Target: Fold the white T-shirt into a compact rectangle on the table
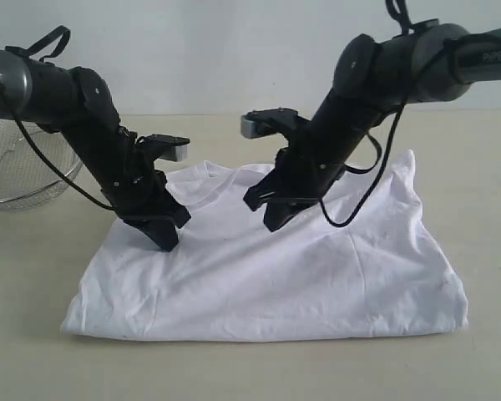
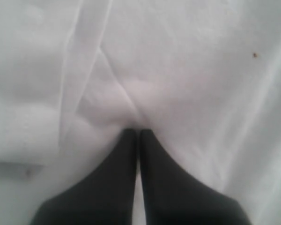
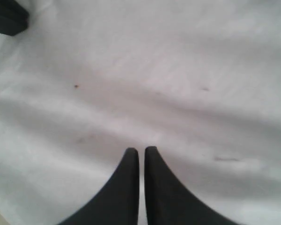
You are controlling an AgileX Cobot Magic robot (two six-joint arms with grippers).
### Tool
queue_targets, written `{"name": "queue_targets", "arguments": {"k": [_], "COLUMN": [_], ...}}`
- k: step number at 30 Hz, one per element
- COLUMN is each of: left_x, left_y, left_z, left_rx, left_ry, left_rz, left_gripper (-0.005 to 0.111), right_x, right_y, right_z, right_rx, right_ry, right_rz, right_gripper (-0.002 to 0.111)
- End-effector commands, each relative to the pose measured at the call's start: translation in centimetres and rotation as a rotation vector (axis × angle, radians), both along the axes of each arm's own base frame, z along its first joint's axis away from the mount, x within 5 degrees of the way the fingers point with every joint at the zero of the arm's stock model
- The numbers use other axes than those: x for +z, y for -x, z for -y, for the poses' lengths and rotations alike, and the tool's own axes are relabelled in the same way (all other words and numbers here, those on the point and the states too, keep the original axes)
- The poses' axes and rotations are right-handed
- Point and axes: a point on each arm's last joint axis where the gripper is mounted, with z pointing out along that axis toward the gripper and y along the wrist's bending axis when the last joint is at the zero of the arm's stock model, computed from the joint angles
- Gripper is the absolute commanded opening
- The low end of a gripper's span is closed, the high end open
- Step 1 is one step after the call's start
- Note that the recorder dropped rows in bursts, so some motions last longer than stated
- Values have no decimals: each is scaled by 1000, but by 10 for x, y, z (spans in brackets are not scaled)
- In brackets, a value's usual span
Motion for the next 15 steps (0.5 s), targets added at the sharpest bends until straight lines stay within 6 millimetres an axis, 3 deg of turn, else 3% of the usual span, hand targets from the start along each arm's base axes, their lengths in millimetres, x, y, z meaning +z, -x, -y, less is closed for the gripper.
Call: {"name": "queue_targets", "arguments": {"k": [1,7,15], "left_x": [-9,-9,-9], "left_y": [-6,-6,-9], "left_z": [-4,-4,-4], "left_rx": [4,4,15], "left_ry": [-37,-37,-36], "left_rz": [39,41,73], "left_gripper": [5,5,5], "right_x": [-4,-17,-35], "right_y": [6,9,10], "right_z": [-25,-37,-22], "right_rx": [41,53,15], "right_ry": [19,50,225], "right_rz": [41,25,-35], "right_gripper": [0,0,0]}}
